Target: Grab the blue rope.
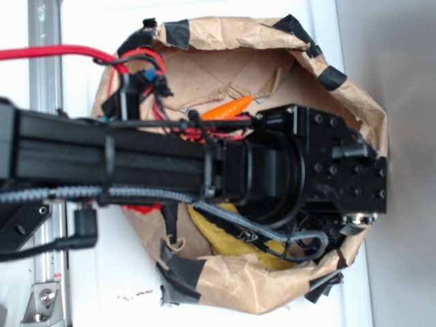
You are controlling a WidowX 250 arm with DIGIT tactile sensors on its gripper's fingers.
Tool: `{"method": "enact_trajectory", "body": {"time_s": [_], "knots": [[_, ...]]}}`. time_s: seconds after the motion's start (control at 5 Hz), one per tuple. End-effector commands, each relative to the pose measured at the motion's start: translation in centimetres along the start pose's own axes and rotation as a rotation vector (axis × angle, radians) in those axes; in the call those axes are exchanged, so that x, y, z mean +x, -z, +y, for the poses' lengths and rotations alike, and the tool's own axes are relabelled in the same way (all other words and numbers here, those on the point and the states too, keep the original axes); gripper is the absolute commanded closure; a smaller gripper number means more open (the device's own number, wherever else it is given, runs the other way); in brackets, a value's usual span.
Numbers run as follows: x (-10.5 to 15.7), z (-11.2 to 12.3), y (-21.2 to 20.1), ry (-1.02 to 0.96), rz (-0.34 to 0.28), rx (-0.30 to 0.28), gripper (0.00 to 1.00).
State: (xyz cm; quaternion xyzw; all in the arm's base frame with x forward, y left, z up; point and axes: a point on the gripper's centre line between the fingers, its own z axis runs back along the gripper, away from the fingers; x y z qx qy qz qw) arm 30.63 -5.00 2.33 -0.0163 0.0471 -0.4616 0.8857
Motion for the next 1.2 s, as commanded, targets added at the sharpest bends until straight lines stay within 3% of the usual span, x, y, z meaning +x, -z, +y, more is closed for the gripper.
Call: {"method": "enact_trajectory", "body": {"time_s": [0.0,0.2,0.4,0.6,1.0], "knots": [[-0.1,-1.6,-2.7,-0.045,-0.055,0.158,1.00],[-1.8,-1.6,-7.5,-0.233,-0.236,0.239,1.00],[-4.6,-1.0,-12.3,-0.482,-0.358,0.299,1.00],[-5.1,-2.0,-15.1,-0.737,-0.361,0.264,1.00],[-5.4,-2.9,-16.4,-0.799,-0.385,0.192,1.00]]}}
